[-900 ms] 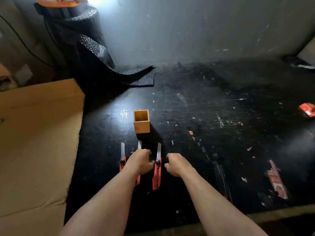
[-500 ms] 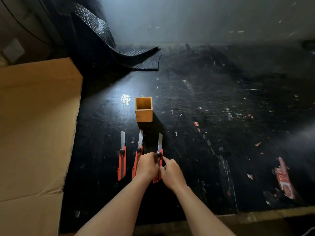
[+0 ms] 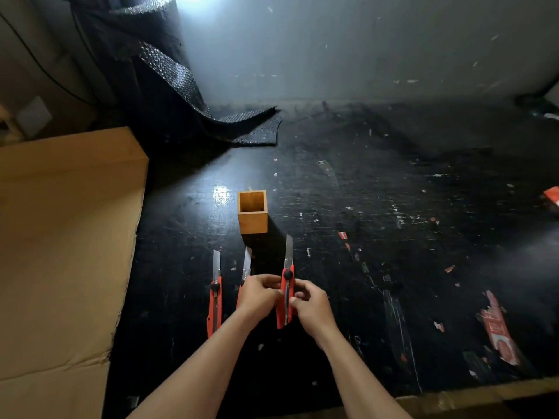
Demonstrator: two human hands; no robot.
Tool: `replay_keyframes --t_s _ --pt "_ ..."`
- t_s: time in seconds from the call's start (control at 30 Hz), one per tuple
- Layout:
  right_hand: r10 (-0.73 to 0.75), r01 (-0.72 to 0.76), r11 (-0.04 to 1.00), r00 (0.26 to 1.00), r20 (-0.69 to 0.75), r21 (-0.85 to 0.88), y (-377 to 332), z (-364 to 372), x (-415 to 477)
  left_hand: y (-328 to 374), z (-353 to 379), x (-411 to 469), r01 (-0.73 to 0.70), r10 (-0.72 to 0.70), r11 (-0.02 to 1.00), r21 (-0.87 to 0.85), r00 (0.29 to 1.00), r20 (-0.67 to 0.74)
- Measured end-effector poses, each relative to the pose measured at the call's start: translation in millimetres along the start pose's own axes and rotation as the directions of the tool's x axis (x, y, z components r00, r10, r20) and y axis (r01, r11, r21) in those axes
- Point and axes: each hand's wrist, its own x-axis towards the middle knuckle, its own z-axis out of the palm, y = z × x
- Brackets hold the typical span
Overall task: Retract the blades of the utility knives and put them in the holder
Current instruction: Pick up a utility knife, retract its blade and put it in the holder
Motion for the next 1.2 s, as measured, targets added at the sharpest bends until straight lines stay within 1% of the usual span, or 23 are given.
replay_keyframes --t_s 0.1,0.2,0.33,0.43,0.5,0.63,0.73,0.77,0.83,0.9,1.03,1.1,1.2 --pt "-0.096 0.095 0.994 0.995 0.009 0.059 -28.4 -9.9 0.5 28.1 -9.4 0.2 -0.08 0.082 0.994 -0.068 0.996 0.034" --pt "-0.224 0.224 0.972 0.974 -0.016 0.063 -66.9 -14.4 3.9 65.0 -25.7 0.7 -0.148 0.156 0.975 -0.166 0.987 0.037" --pt "-0.379 0.38 0.924 0.925 -0.039 0.049 -132.5 -17.0 9.5 125.2 -53.4 -6.2 -0.227 0.243 0.94 -0.254 0.969 0.037" --pt "-0.473 0.47 0.877 0.881 0.011 0.099 -185.6 -16.9 5.9 169.6 -79.7 -16.6 -0.286 0.308 0.906 -0.312 0.951 0.023" --pt "-0.536 0.528 0.841 0.843 0.052 0.119 -219.5 -17.5 -1.6 195.7 -97.9 -24.3 -0.356 0.373 0.877 -0.324 0.928 -0.009" --pt "-0.637 0.635 0.77 0.764 0.103 0.054 -277.4 -18.6 -12.0 235.8 -127.2 -42.1 -0.497 0.497 0.806 -0.321 0.863 -0.091" --pt "-0.697 0.699 0.715 0.715 0.061 -0.013 -313.1 -15.7 -16.0 255.5 -142.0 -48.0 -0.561 0.548 0.765 -0.316 0.825 -0.138" --pt "-0.728 0.729 0.683 0.684 0.037 -0.041 -323.5 -14.8 -17.2 261.0 -146.5 -48.9 -0.575 0.559 0.754 -0.318 0.816 -0.149" --pt "-0.8 0.796 0.595 0.6 0.016 -0.108 -342.5 -14.3 -21.6 272.0 -154.3 -51.2 -0.592 0.575 0.731 -0.341 0.802 -0.16" --pt "-0.843 0.834 0.526 0.537 0.025 -0.167 -357.9 -14.5 -26.0 282.3 -160.2 -56.1 -0.612 0.595 0.715 -0.338 0.787 -0.165" --pt "-0.883 0.863 0.45 0.468 0.032 -0.229 -376.1 -14.9 -30.8 293.9 -164.5 -65.4 -0.652 0.635 0.67 -0.354 0.751 -0.181" --pt "-0.887 0.866 0.431 0.458 0.057 -0.254 -377.7 -14.8 -31.5 295.0 -164.8 -69.4 -0.657 0.641 0.65 -0.383 0.744 -0.188" --pt "-0.883 0.862 0.431 0.463 0.071 -0.267 -372.6 -13.6 -29.5 294.3 -166.1 -69.8 -0.652 0.64 0.627 -0.427 0.743 -0.195"
